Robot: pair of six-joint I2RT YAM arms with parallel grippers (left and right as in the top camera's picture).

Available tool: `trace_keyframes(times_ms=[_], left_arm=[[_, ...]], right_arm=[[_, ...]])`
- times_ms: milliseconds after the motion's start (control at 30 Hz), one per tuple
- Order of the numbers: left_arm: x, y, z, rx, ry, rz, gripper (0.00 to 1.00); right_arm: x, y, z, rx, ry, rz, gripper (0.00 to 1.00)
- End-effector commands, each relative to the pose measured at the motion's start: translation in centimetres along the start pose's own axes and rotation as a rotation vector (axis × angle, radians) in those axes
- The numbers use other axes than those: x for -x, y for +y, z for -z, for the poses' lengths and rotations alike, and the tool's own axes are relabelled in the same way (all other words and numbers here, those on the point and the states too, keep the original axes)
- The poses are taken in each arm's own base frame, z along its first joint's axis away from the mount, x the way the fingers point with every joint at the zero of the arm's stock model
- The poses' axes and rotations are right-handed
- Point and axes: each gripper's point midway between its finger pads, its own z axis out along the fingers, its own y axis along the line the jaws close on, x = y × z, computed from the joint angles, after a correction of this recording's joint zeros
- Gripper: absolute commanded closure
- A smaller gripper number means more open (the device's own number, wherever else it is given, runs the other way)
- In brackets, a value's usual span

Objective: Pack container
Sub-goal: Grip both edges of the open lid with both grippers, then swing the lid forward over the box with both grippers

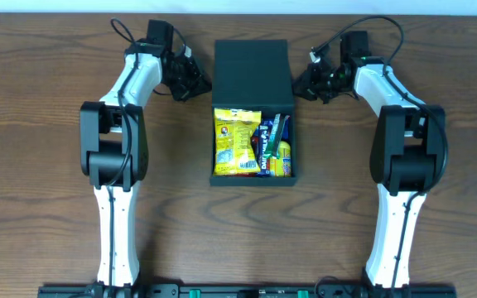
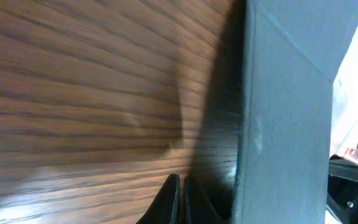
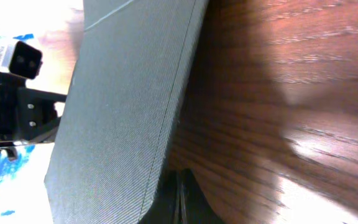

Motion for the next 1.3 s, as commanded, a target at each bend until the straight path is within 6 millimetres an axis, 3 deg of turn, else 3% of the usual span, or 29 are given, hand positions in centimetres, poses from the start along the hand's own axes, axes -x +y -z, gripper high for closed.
trace_keyframes(times_ms=[0, 333, 600, 967, 1267], left_arm=[[-0.6, -0.2, -0.9, -0.002, 0.020, 0.002, 0.94], [-0.8, -1.8, -0.6, -0.068, 0.033, -0.094, 0.94], [-0.8, -5.4, 2.9, -0.116, -0.027, -0.287, 0.94], [-1.8, -8.4, 6.4, -0.148, -0.067, -0.452, 0.95], [-4.1, -11.6, 11.5, -0.158, -0.114, -0.636, 0.94]], right_arm=[[-0.7, 1.8, -0.8, 0.104, 0.047, 0.061, 0.99], [-1.5, 4.1, 0.1, 0.261, 0.079, 0.182, 0.98], [-1.1, 5.4, 2.3, 0.359, 0.063, 0.219, 0.98], [-1.2, 10.8, 6.2, 0.432, 0.007, 0.412, 0.98], [-2.7, 14.8, 9.8, 0.405, -0.028, 0.532, 0.99]])
